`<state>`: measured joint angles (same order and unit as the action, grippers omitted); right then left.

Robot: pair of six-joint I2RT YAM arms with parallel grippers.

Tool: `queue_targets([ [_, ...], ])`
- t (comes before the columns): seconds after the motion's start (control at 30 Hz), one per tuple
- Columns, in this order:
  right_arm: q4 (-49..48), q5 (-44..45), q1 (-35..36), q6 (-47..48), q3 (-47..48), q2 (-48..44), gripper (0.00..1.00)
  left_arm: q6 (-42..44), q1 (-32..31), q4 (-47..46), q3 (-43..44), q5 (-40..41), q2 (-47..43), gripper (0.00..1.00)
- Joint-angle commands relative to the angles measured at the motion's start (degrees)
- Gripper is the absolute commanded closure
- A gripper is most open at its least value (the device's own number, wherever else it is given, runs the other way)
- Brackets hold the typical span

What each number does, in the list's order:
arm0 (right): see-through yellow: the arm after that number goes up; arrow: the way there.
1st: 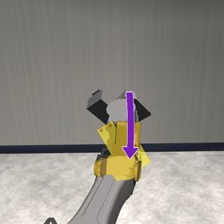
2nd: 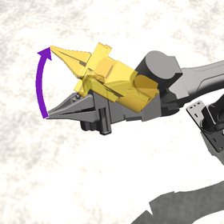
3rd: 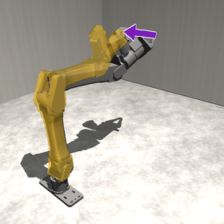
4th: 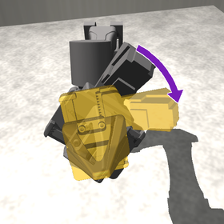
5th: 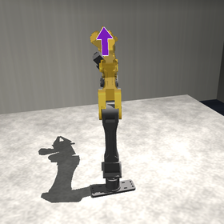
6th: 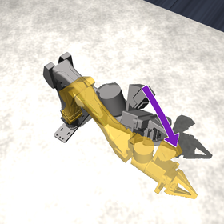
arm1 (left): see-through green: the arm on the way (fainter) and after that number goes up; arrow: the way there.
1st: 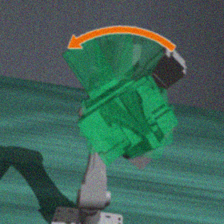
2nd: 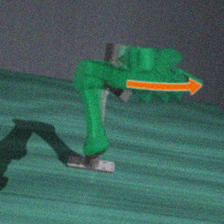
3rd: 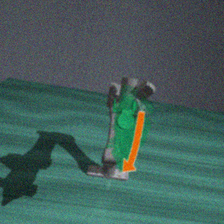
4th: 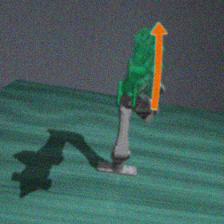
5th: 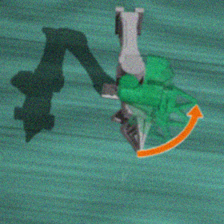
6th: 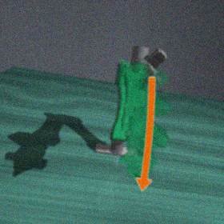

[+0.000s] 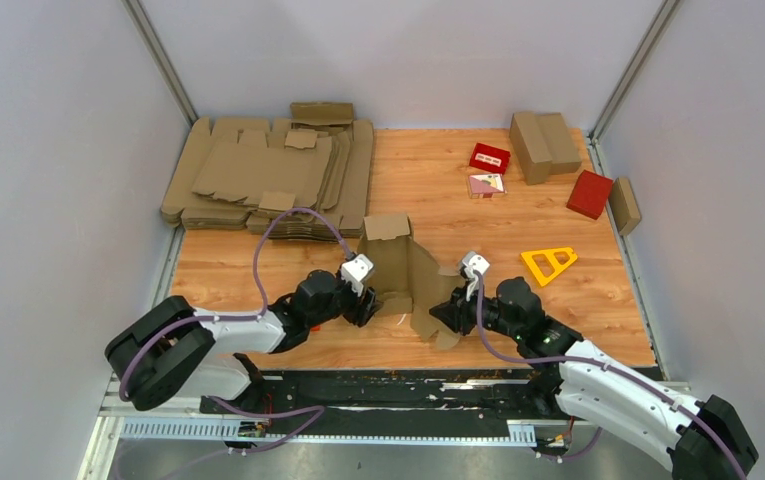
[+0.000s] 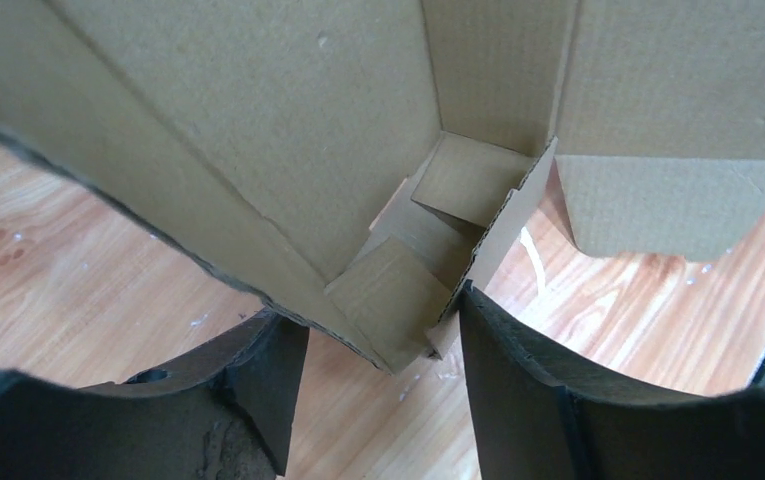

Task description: Fold the paper box

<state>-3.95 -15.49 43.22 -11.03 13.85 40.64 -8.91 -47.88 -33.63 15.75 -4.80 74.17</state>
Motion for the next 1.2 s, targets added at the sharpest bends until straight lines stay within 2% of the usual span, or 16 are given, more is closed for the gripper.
queue_targets([
  [0.0, -0.4, 0.2, 0.5, -0.6, -0.2, -0.8, 0.84, 0.3, -0.3, -0.5, 2.9, 4.1, 2.0, 0.38],
  [0.23, -0.8, -0.3, 0.5, -0.8, 0.0, -0.1, 0.84, -0.8, -0.3, -1.5, 5.5, 3.9, 5.6, 0.53],
  [0.43, -0.8, -0.1, 0.6, -0.9, 0.3, 1.2, 0.84, -0.9, -0.2, -2.1, 6.6, 6.9, 7.0, 0.58],
  [0.63, -0.9, -0.1, 0.8, -1.6, 0.1, 2.1, 0.85, -2.5, 0.1, -0.4, 7.8, 10.7, 9.2, 0.57],
  [0.7, -0.8, 0.2, 0.8, -1.6, 0.1, 2.0, 0.85, -3.8, 1.4, 0.1, 8.2, 10.5, 9.3, 0.54],
  [0.9, -0.2, 1.8, 0.8, -1.6, 0.7, 2.3, 0.85, -8.6, 8.0, -6.7, 5.0, 2.1, 8.3, 0.40],
  [1.03, -1.0, 1.8, 0.8, -2.1, 1.2, 3.0, 0.85, -7.6, 9.2, -7.6, 4.8, -0.5, 7.5, 0.18],
  [1.17, -1.5, 1.0, 0.8, -1.6, 2.8, 5.5, 0.85, -6.2, 9.5, -7.9, 6.0, -2.6, 8.5, 0.12],
])
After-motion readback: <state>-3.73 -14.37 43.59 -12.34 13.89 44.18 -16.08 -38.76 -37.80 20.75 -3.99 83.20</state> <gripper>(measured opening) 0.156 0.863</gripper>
